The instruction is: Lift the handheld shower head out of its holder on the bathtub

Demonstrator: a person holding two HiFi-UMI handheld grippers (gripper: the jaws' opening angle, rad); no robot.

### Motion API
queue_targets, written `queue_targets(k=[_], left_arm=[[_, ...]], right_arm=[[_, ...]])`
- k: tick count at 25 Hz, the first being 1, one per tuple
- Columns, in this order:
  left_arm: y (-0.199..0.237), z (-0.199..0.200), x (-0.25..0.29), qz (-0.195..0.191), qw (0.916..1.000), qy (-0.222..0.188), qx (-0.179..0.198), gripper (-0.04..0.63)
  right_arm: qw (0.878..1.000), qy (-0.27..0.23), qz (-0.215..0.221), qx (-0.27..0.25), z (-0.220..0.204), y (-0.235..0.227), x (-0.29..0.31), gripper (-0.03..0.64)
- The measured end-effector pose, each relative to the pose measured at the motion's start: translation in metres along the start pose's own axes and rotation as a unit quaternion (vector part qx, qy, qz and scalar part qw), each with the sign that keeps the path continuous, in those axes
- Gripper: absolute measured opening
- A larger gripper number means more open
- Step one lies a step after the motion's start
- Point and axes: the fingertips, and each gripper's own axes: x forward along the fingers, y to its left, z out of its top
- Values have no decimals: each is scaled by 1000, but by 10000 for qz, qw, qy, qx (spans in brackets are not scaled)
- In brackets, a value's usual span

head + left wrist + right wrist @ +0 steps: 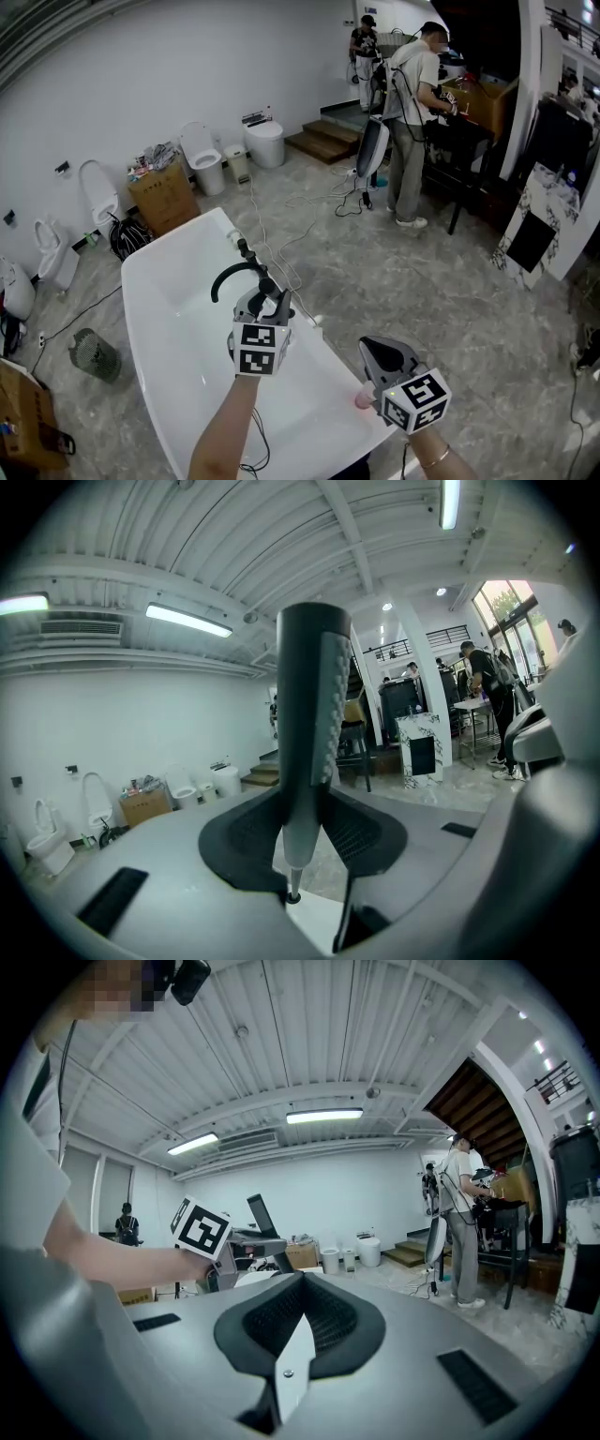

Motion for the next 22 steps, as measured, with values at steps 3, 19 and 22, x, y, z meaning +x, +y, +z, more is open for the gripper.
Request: queue_targets(k=[3, 19, 22], left_arm=[[3, -1, 0, 4, 10000, 16, -17, 147], [8, -1, 3, 13, 10000, -18, 12, 147], [8, 0, 5, 21, 10000, -36, 5, 147]], right_arm=[[10000, 11, -4, -20, -1, 2, 3, 4], [9999, 49, -81, -67, -4, -1, 6, 3], [9999, 43, -79, -64, -4, -3, 6, 4]])
